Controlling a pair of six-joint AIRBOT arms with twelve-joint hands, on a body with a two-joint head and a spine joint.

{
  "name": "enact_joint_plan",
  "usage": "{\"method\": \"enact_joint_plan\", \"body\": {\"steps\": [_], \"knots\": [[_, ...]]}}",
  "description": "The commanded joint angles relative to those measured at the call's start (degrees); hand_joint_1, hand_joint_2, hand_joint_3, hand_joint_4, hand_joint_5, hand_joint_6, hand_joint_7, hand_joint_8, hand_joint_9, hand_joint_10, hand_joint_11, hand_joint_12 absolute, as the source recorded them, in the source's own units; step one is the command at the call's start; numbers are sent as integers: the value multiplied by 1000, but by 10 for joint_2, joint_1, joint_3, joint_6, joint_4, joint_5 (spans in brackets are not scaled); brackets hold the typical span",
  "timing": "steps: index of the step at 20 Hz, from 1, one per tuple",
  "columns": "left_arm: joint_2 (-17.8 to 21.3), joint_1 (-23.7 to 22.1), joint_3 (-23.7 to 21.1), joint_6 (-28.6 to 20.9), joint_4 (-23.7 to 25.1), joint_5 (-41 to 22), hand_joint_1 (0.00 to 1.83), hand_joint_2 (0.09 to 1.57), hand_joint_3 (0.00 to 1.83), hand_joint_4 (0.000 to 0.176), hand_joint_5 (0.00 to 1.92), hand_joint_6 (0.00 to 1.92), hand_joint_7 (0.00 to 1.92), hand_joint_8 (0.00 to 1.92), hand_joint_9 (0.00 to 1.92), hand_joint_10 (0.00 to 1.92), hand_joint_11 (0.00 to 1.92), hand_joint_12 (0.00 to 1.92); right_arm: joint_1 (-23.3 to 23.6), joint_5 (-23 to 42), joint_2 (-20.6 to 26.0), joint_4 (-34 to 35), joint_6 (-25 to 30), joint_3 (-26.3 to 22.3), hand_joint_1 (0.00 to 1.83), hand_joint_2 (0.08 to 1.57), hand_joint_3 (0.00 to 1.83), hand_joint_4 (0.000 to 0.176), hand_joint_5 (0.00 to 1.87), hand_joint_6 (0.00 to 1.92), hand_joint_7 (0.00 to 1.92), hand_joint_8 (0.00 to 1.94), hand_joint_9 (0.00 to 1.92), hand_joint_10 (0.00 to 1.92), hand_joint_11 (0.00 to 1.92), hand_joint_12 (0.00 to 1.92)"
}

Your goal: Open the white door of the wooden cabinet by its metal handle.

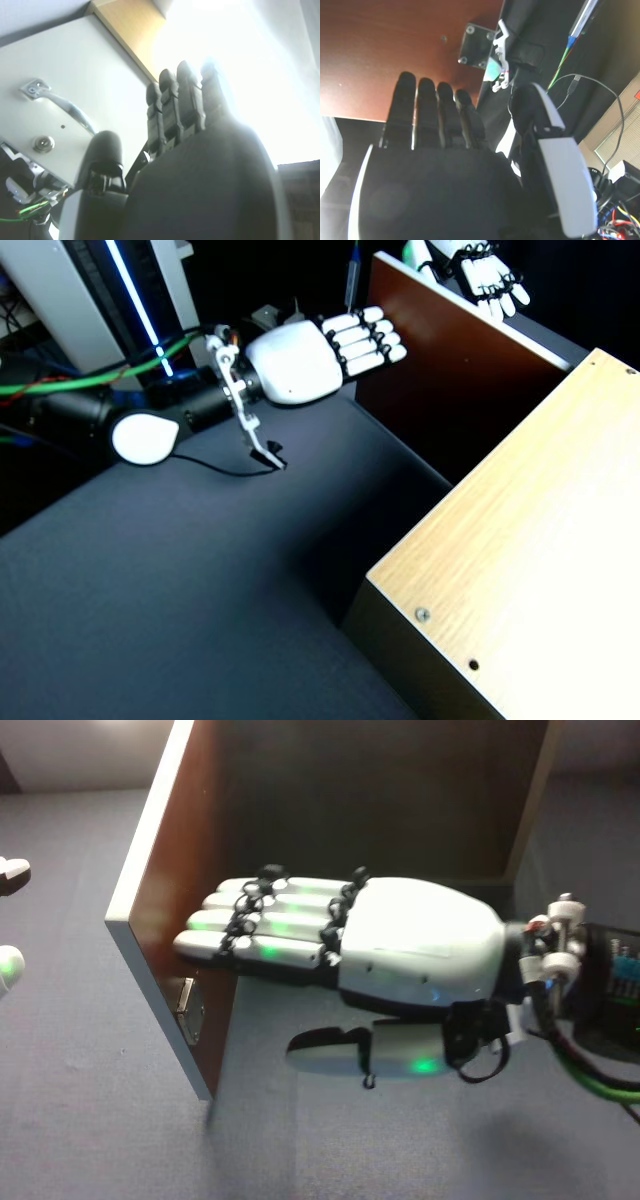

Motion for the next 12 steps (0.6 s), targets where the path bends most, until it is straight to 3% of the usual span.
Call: {"method": "enact_joint_plan", "body": {"steps": [1, 2, 3, 4, 5, 8, 10, 12], "knots": [[-2, -4, 2, -3, -11, -75, 270, 1452, 0, 0, 240, 1, 226, 13, 218, 120, 0, 1076, 7, 72, 7, 24, 1, -4, 398, 1458, 1, 0, 0, 0, 0, 0, 0, 0, 0, 0], [-2, -4, 2, -3, -11, -76, 53, 1495, 15, 0, 299, 9, 272, 12, 199, 93, 0, 1053, 7, 79, 20, 32, 1, -6, 412, 1451, 0, 0, 0, 0, 0, 0, 0, 0, 0, 0], [-2, -4, 1, -3, -11, -77, 10, 1484, 7, 0, 323, 5, 285, 5, 178, 60, 0, 791, 6, 82, 26, 36, 1, -6, 435, 1441, 0, 0, 0, 0, 0, 0, 0, 0, 0, 0], [-2, -4, 1, -3, -11, -80, 22, 1364, 0, 0, 321, 2, 283, 4, 221, 60, 0, 992, 4, 87, 38, 45, 1, -7, 379, 1448, 1, 0, 0, 0, 0, 0, 0, 0, 0, 0], [-2, -4, 1, -3, -11, -80, 90, 1371, 0, 0, 319, 3, 355, 24, 326, 92, 0, 1276, 1, 92, 49, 54, 0, -7, 283, 1449, 4, 0, 0, 0, 0, 0, 0, 0, 0, 0], [-3, -4, 2, -3, -6, -77, 239, 1550, 40, 0, 332, 2, 351, 3, 297, 43, 0, 939, -7, 94, 86, 89, -16, -7, 222, 1459, 4, 0, 0, 0, 0, 0, 0, 0, 0, 0], [-5, -6, 3, -3, -2, -81, 257, 1570, 50, 0, 329, 1, 321, 3, 259, 12, 0, 681, -14, 98, 105, 117, -31, -7, 219, 1449, 0, 0, 0, 0, 0, 0, 0, 0, 0, 0], [-6, -9, 3, -3, 0, -85, 276, 1571, 32, 0, 330, 0, 320, 1, 259, 5, 0, 651, -27, 112, 122, 142, -37, -7, 194, 1452, 2, 0, 0, 0, 0, 0, 0, 0, 0, 0]]}}
